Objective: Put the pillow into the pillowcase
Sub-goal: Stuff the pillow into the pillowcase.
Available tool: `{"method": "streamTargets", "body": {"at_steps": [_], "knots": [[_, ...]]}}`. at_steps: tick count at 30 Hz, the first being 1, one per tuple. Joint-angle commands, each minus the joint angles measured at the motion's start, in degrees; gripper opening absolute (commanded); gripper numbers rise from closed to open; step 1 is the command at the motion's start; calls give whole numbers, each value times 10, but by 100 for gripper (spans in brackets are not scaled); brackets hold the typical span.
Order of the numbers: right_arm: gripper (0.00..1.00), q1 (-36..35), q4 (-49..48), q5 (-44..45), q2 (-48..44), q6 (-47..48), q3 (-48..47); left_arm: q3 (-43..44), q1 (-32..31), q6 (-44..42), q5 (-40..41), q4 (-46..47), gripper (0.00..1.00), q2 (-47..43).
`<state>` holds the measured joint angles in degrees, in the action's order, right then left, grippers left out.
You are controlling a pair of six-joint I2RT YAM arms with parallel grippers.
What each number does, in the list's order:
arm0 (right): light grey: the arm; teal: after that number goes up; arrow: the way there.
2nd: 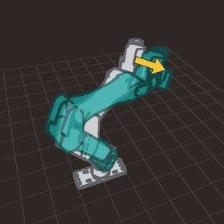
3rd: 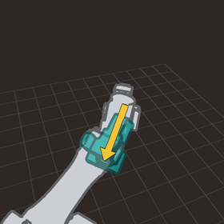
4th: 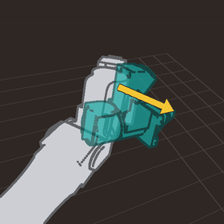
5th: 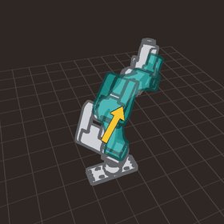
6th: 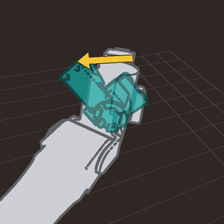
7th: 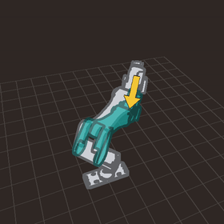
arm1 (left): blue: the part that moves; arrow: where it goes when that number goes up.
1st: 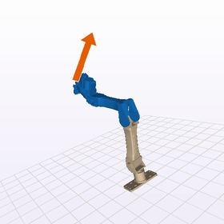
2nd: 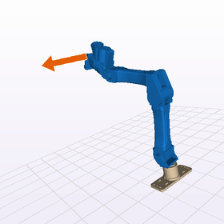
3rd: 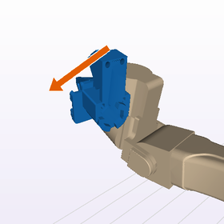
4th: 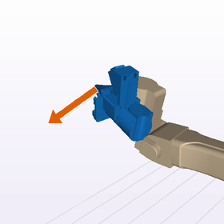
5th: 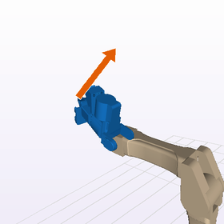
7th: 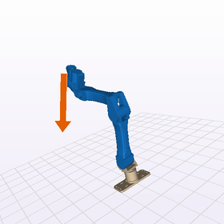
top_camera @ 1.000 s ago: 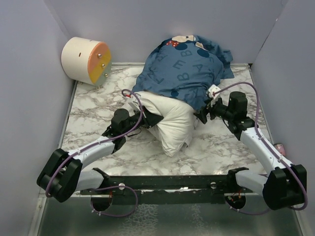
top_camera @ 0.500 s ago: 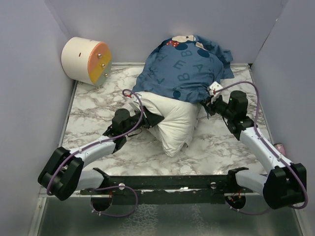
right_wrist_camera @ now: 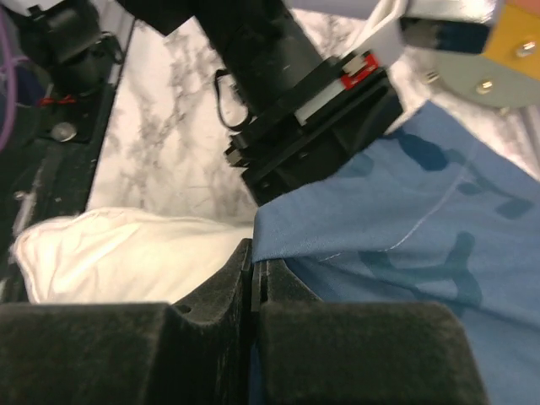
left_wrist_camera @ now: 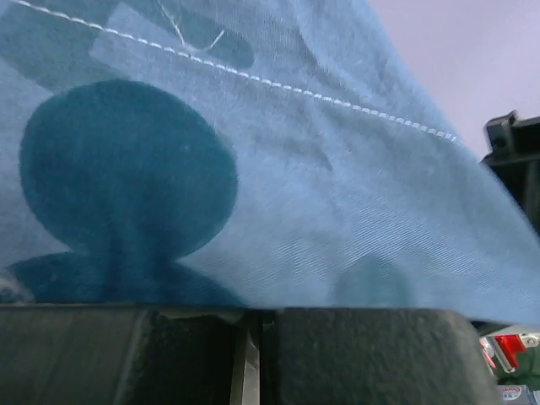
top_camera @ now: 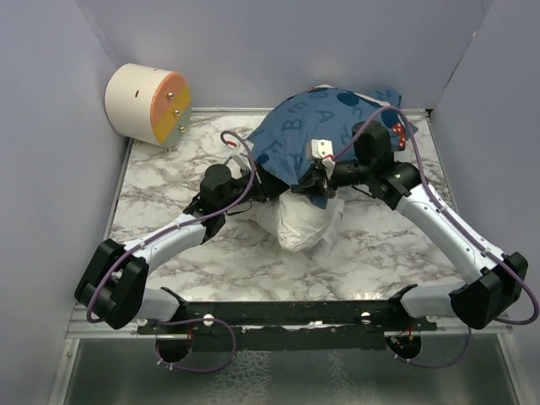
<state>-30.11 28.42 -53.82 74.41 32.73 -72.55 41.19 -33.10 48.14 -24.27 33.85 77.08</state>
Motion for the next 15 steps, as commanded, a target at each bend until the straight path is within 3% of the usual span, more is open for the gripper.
{"method": "streamTargets", "body": {"at_steps": [1,4,7,9,11,15], "knots": [[1,-38,0,-134,11,-90,12,38,-17,-19,28,44,0,15],[1,58,-93,-108,15,-168,74,14,-21,-17,32,55,0,13],[1,136,-98,-123,29,-178,98,-11,-21,-27,36,49,1,6],[1,155,-113,-124,25,-184,124,-21,-21,-40,39,30,12,-1],[1,172,-138,-119,4,-199,153,-27,-21,-62,50,-9,33,-17],[1,192,-150,-129,-8,-201,176,-48,-21,-113,106,-113,63,-98]]}}
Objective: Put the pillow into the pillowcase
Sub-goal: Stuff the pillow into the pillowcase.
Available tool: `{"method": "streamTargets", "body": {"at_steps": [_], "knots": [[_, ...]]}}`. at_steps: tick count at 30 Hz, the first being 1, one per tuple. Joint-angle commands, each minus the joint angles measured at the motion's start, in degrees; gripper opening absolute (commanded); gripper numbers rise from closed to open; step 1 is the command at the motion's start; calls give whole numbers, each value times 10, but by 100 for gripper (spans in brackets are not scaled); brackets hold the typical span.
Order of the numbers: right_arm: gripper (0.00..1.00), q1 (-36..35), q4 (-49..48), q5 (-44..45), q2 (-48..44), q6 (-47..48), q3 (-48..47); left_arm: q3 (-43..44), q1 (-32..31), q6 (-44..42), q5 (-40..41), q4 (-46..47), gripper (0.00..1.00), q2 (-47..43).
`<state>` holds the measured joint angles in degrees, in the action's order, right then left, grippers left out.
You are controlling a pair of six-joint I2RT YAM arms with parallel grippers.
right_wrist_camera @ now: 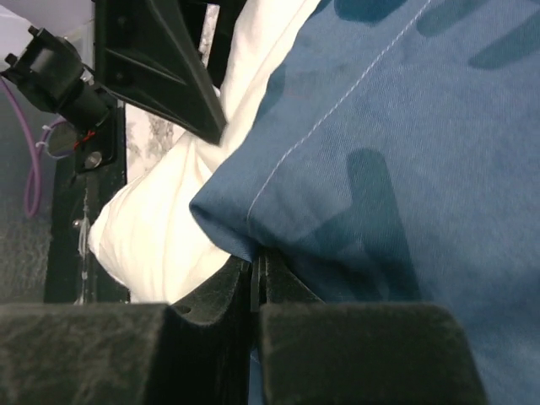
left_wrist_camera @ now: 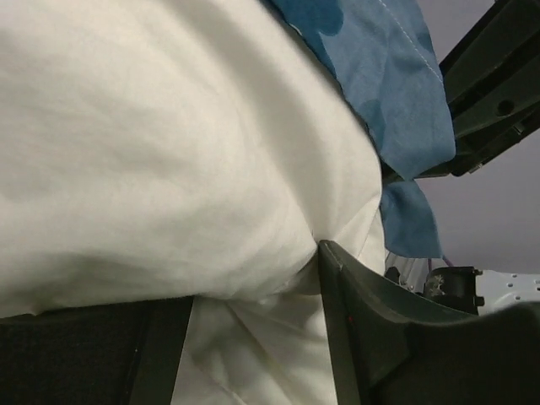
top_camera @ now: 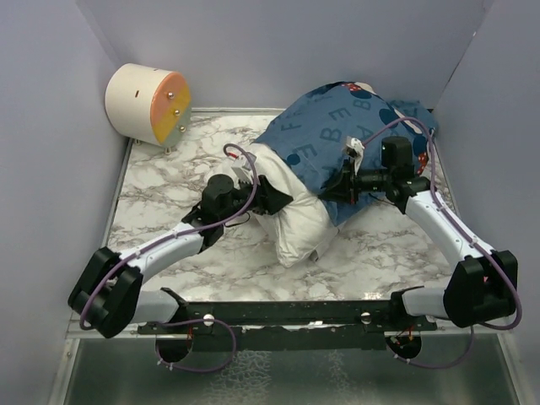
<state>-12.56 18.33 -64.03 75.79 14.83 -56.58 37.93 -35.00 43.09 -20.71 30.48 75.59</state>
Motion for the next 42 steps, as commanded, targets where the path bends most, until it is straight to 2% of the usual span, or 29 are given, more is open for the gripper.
{"method": "streamTargets", "body": {"at_steps": [1,3,5,8,10,12,14,17,19,21,25,28,34,36,38,40,41,42], "knots": [[1,20,-51,-30,-22,-24,16,-18,-2,-72,83,-110,68,-110],[1,27,-54,-31,-20,-28,17,-16,-2,-91,103,-190,77,-160],[1,30,-54,-38,-17,-30,17,-8,-2,-104,112,-255,81,-211],[1,32,-60,-43,-15,-36,19,17,-10,-120,97,-342,81,-259],[1,34,-62,-45,-14,-39,20,40,-39,-130,104,-394,81,-266],[1,36,-65,-45,-14,-41,21,59,-114,-140,153,-423,81,-258],[1,39,-67,-45,-13,-43,23,84,-225,-164,250,-444,81,-232],[1,46,-70,-50,-13,-47,26,144,-403,-237,468,-480,83,-155],[1,52,-73,-54,-14,-49,28,180,-470,-305,593,-495,84,-100],[1,55,-74,-58,-14,-52,29,202,-484,-372,669,-498,86,-51],[1,58,-74,-65,-13,-52,29,223,-479,-508,748,-467,91,33],[1,59,-73,-70,-15,-52,29,244,-452,-551,737,-452,94,88],[1,61,-69,-85,-22,-52,26,280,-391,-564,669,-409,95,162],[1,61,-65,-94,-26,-52,23,298,-361,-556,654,-413,87,186],[1,61,-58,-106,-30,-52,12,316,-334,-548,631,-420,59,200],[1,61,-36,-112,-34,-48,-14,331,-309,-537,592,-423,20,198],[1,61,-20,-112,-36,-43,-38,338,-299,-531,561,-423,9,189],[1,60,-1,-110,-37,-36,-67,345,-289,-523,519,-426,5,175]]}}
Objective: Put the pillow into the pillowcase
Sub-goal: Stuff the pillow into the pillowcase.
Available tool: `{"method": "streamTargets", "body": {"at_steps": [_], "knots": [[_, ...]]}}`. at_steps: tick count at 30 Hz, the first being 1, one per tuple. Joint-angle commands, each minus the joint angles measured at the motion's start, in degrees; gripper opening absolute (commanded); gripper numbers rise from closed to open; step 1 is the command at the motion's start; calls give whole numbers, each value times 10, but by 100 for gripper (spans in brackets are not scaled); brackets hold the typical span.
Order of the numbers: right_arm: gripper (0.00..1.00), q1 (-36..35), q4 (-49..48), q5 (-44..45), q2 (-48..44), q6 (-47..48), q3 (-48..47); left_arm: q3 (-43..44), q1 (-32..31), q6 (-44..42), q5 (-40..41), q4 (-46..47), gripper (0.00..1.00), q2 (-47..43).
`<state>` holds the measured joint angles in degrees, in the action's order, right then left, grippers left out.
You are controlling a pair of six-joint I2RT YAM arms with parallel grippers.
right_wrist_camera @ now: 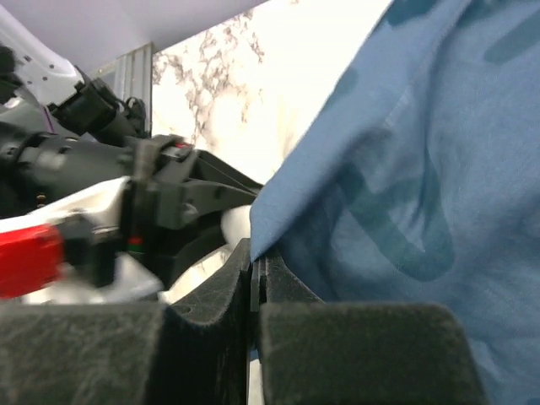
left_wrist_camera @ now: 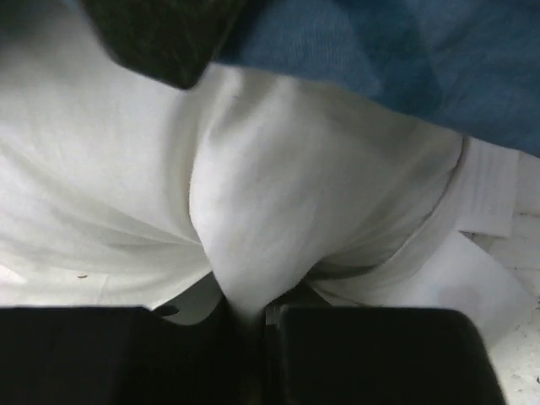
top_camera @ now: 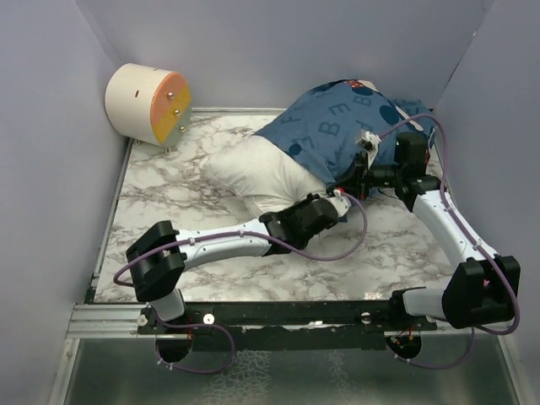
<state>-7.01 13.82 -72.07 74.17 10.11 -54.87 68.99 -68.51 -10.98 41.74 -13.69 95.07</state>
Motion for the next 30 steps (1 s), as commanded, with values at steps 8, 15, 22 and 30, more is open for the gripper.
{"method": "streamTargets", "body": {"at_steps": [8,15,22,30], "knots": [[1,-1,16,-41,30,-132,-437,147,91,180,-476,66,0,-123],[1,-36,-46,-26,86,-230,-462,53,196,377,-612,199,0,-157],[1,-97,149,74,146,-11,-362,-177,374,511,-656,313,0,-162],[46,-190,266,117,143,95,-382,-270,463,537,-667,371,0,-122]]}}
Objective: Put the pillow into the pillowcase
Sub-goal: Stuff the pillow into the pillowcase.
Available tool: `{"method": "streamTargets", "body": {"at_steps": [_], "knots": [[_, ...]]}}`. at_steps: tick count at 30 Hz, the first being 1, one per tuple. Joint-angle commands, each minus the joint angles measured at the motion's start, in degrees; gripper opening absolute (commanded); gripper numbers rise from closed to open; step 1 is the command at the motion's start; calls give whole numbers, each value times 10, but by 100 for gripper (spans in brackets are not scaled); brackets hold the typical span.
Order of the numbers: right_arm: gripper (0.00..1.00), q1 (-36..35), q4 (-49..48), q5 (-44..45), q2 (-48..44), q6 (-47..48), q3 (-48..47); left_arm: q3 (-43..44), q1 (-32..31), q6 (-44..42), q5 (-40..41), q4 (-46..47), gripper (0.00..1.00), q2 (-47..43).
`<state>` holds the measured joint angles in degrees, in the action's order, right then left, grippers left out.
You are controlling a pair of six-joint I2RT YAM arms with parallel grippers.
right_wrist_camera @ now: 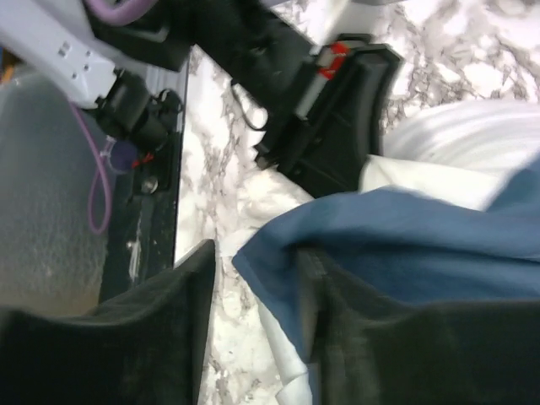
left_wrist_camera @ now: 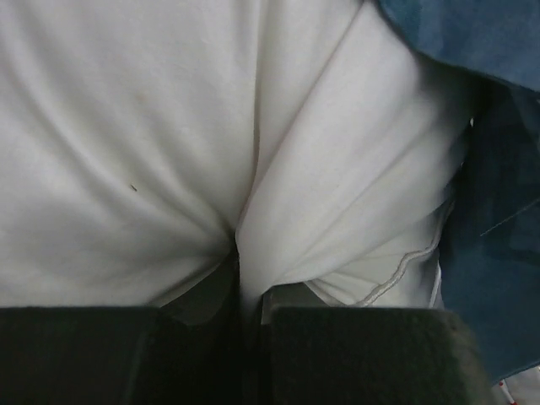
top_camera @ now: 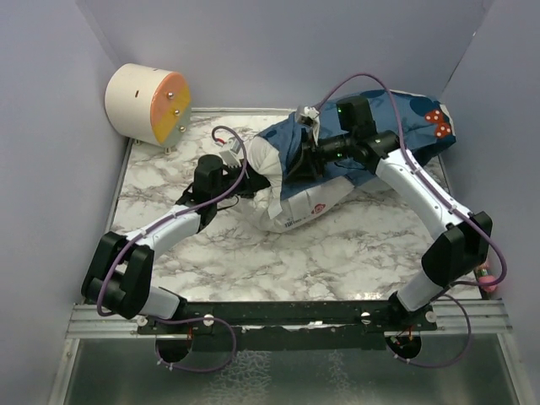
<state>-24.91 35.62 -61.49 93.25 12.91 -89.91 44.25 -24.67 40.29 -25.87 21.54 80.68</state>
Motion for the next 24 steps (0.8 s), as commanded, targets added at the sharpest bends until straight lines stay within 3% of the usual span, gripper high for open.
{"method": "streamTargets", "body": {"at_steps": [1,5,9,14,19,22,24], "knots": [[54,-10,56,14,-59,76,-38,-21,30,24,7,19,0,24],[75,16,68,-16,-137,107,-25,-14,41,23,-8,20,0,30],[74,112,66,-14,-229,125,55,-14,49,33,-25,32,0,33],[71,195,11,94,-325,108,206,-22,62,81,-66,85,0,45],[64,206,-93,287,-338,74,315,-3,69,94,-90,92,0,54],[41,206,-143,328,-309,68,343,6,70,96,-100,91,0,60],[36,206,-174,332,-287,59,353,9,71,98,-105,93,0,63]]}}
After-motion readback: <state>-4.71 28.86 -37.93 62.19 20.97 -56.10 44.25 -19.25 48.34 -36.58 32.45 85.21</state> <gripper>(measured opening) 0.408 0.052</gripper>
